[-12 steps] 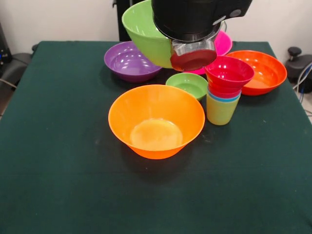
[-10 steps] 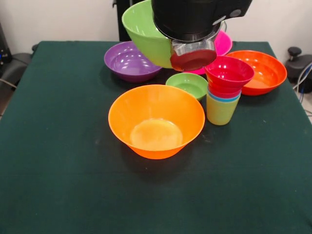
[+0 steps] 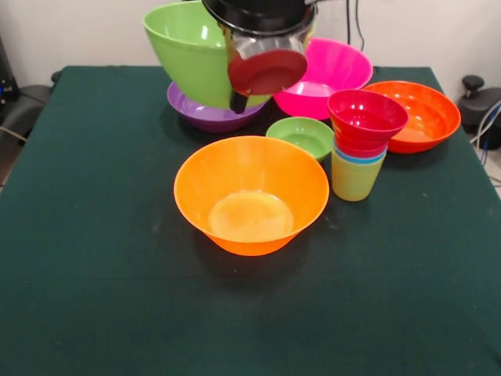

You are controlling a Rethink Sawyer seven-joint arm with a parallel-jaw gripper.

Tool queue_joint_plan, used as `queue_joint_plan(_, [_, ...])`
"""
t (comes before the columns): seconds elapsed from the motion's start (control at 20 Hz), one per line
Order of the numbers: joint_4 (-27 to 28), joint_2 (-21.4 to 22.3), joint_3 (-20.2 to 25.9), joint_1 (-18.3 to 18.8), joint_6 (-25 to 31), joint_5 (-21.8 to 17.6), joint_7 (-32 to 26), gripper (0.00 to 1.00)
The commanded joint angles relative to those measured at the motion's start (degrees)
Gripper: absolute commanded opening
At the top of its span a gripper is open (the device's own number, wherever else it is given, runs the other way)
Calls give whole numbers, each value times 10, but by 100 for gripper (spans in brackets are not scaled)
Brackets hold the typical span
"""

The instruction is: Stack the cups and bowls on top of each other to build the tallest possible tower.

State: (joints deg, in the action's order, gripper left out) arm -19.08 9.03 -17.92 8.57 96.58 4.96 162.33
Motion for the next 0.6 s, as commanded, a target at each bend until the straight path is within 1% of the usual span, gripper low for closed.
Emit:
queue_joint_plan(0.05, [-70,27,17,-13,-14,-38,-141,0])
queue_joint_plan(0.15, [-65,26,16,-14,-5,-35,-137,0])
queue_joint_plan(0.4, [-31,11,12,-11,30,-30,-134,0])
queue_joint_plan(0.45, [-10,2,10,-11,47,-26,-130,0])
queue_joint_plan(0.6, [27,-17,5,-10,72,-16,-117,0])
